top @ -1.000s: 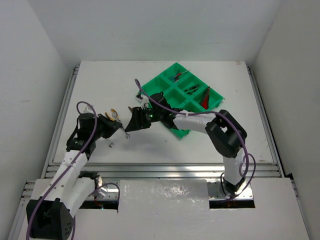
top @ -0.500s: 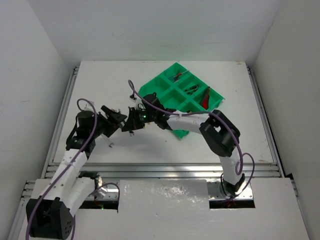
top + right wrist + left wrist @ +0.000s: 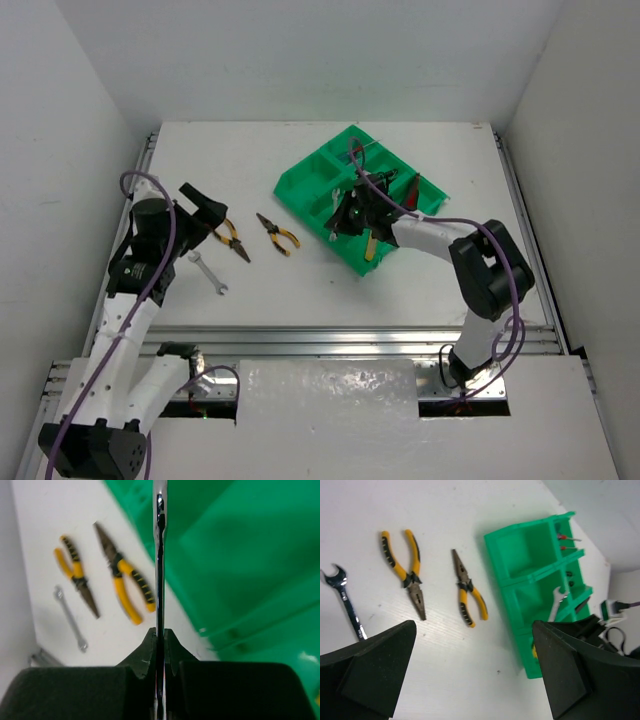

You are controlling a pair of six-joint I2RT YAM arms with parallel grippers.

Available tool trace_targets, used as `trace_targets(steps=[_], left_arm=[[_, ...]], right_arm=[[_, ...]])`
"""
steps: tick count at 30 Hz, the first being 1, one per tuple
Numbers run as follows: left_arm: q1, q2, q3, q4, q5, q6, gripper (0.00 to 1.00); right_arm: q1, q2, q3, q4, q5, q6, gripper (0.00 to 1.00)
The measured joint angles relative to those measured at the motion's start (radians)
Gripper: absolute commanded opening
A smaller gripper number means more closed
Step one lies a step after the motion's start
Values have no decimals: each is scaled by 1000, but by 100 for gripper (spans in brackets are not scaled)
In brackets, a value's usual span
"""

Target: Sort the tools into containers

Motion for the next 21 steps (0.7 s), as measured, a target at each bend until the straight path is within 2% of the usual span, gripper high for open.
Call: trace_targets(steps=[7,8,11,16,17,19,21], left_arm=[[0,63,-47,-31,-26,27,100],[0,66,-55,-38,-31,30,100],[0,67,-67,-54,-44,40,100],[0,67,-75,-51,-59,46,100],[0,68,-80,-50,-62,47,100],[0,73,-94,-45,-71,47,100],[0,89,-111,-46,-95,39,100]], right_arm=[[-60,-5,24,-90,121,15,0],[-62,-4,32,-98,129,16,3],[-69,13,74,-132,145,12,14],[-76,65,161,-161,160,-4,42],[-78,68,168,-166,162,-8,43],[-80,69,183,-176,163,-19,54],[-80,69,206,-195,164,-34,61]])
